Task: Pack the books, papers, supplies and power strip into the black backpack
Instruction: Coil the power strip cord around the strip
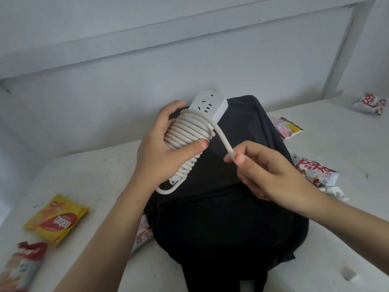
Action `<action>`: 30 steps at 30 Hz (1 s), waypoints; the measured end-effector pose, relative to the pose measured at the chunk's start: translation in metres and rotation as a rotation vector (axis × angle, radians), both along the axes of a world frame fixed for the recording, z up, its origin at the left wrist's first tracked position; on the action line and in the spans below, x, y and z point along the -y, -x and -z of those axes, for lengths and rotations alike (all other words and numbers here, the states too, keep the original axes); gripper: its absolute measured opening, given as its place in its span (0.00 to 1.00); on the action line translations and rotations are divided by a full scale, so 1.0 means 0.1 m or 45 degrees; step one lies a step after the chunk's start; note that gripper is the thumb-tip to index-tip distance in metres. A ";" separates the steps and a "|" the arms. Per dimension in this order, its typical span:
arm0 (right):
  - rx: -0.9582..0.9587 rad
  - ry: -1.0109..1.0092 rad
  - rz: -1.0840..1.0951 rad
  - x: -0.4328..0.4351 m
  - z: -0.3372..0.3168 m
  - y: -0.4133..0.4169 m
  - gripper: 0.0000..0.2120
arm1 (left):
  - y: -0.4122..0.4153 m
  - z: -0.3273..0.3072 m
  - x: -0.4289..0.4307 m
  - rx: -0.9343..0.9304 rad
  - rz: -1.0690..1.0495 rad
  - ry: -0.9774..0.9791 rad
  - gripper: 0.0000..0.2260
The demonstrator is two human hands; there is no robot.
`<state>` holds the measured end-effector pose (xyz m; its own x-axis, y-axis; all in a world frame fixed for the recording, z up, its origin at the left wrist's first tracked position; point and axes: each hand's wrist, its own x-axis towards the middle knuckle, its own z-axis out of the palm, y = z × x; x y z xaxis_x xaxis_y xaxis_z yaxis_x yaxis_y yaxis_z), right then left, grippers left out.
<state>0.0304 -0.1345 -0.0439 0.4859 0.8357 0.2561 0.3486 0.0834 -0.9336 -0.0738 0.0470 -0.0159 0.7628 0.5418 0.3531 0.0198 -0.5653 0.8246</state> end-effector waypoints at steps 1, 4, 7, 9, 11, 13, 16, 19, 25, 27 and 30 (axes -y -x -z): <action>-0.034 0.040 -0.064 0.03 0.02 -0.05 0.17 | 0.01 -0.02 -0.01 0.024 0.005 0.013 0.30; -0.123 0.285 -0.303 0.13 0.06 -0.22 0.24 | 0.05 -0.08 -0.03 0.114 0.038 0.084 0.27; -0.348 0.531 -0.470 0.22 -0.02 -0.43 0.25 | 0.09 -0.12 -0.05 0.175 0.132 0.154 0.26; -0.416 0.678 -0.466 0.24 -0.13 -0.55 0.27 | 0.13 -0.16 -0.06 0.198 0.234 0.194 0.26; -0.463 0.730 -0.358 0.21 -0.24 -0.67 0.28 | 0.16 -0.18 -0.07 0.207 0.343 0.188 0.25; -0.475 0.765 -0.245 0.14 -0.33 -0.76 0.26 | 0.16 -0.19 -0.06 0.181 0.447 0.132 0.25; -0.458 0.910 -0.222 0.01 -0.43 -0.83 0.21 | 0.14 -0.18 0.02 0.049 0.620 0.062 0.26; -0.493 1.098 -0.344 -0.14 -0.60 -0.84 0.13 | 0.10 -0.19 0.13 -0.195 0.757 -0.090 0.27; -0.327 1.212 -0.379 -0.27 -1.01 -0.77 0.14 | 0.07 -0.20 0.25 -0.668 0.639 -0.631 0.29; -0.116 1.152 -0.316 -0.26 -1.13 -0.67 0.12 | 0.07 -0.20 0.25 -0.685 0.530 -0.721 0.31; 0.114 1.045 -0.230 -0.21 -1.23 -0.51 0.11 | 0.04 -0.19 0.25 -0.696 0.427 -0.663 0.38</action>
